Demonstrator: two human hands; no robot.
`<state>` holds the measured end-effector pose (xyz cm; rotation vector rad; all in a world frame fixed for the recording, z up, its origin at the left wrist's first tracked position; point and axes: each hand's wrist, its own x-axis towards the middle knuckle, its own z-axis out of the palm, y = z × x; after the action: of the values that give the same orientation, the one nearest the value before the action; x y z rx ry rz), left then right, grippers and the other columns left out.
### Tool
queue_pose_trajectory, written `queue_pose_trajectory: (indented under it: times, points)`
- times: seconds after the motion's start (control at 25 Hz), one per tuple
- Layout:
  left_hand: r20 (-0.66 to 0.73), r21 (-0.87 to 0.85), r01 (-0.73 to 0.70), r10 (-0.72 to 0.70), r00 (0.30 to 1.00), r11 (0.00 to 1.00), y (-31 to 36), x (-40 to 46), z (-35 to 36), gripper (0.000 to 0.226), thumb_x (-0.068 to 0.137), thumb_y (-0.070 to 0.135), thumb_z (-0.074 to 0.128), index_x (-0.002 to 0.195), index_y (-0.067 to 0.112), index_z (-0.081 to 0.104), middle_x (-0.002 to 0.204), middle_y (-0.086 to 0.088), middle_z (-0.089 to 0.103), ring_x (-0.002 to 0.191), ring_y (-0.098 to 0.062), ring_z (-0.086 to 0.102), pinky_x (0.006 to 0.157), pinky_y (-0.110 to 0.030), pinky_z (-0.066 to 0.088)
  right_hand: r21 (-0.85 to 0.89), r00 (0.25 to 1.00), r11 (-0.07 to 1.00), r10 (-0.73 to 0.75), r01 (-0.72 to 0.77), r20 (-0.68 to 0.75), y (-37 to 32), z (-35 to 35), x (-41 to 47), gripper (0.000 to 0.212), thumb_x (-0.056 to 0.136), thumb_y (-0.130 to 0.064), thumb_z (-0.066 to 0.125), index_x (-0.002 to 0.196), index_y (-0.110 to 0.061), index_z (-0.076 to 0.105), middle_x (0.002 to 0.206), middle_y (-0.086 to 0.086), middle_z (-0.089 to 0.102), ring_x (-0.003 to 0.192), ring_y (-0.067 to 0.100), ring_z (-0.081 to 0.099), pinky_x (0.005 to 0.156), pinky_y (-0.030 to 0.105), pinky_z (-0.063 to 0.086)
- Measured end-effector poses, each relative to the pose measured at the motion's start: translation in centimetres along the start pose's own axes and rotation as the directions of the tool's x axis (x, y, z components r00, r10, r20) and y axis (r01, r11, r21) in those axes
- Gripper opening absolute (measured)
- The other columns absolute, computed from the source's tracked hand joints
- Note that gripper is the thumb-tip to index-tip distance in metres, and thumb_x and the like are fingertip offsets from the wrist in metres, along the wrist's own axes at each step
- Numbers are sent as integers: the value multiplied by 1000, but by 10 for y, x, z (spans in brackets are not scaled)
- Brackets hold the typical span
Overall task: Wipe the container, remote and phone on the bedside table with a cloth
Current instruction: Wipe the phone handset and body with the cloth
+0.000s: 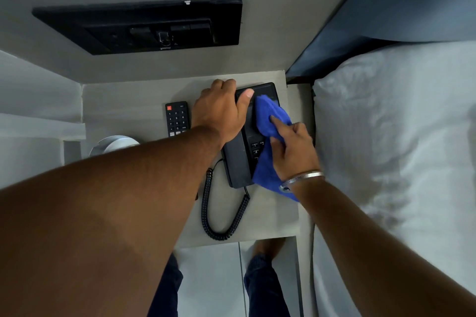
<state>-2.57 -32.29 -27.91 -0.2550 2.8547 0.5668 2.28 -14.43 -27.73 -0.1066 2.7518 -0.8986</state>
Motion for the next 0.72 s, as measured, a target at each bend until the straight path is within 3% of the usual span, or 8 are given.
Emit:
queue_pose_trajectory:
  times: [0.24, 0.36, 0.4, 0.52, 0.6, 0.72]
  points:
    - [-20, 24, 10, -10, 1000, 1000, 0, 1, 1, 53, 103, 50, 31, 116, 8, 62, 110, -17, 66, 95, -39, 61, 76, -43, 48, 73, 974, 973, 214, -219, 70, 35, 12, -92, 46, 91, -19, 53, 134, -36, 48, 100, 0, 43, 80, 13, 50, 74, 21, 40]
    - [2, 55, 33, -33, 999, 998, 0, 2, -1, 56, 102, 53, 28, 118, 9, 59, 113, -16, 65, 96, -39, 62, 78, -44, 49, 60, 915, 919, 379, -389, 139, 45, 9, -118, 44, 90, -8, 56, 131, -22, 55, 108, 14, 52, 84, 26, 56, 79, 26, 41]
    - [19, 47, 29, -30, 999, 998, 0, 1, -2, 58, 102, 54, 27, 122, 9, 58, 116, -16, 65, 99, -39, 62, 79, -43, 48, 42, 918, 923, 374, -382, 130, 43, 2, -120, 44, 88, -5, 57, 131, -18, 55, 108, 17, 52, 84, 29, 56, 79, 27, 41]
    - [137, -112, -30, 46, 989, 993, -9, 3, -7, 61, 104, 52, 27, 146, 10, 42, 141, -18, 55, 126, -38, 53, 97, -46, 44, 52, 995, 994, 92, -93, 28, 20, -28, -106, 47, 87, -9, 58, 133, -18, 54, 94, 6, 44, 75, 19, 48, 70, 19, 39]
    - [197, -196, -85, 124, 972, 977, -25, 7, -19, 60, 104, 47, 35, 153, 12, 33, 151, -17, 46, 139, -34, 42, 110, -47, 37, 54, 993, 991, -119, 119, -2, 1, -48, -75, 46, 86, -21, 56, 132, -19, 55, 91, 2, 42, 78, 14, 43, 71, 16, 36]
    - [229, -5, -205, 201, 953, 979, -50, 23, -39, 54, 101, 47, 44, 150, 25, 41, 146, -13, 50, 136, -35, 41, 108, -46, 32, -96, 909, 905, -406, 415, 100, -27, -52, -12, 50, 83, -28, 58, 132, -20, 55, 94, 9, 48, 85, 23, 47, 75, 31, 43]
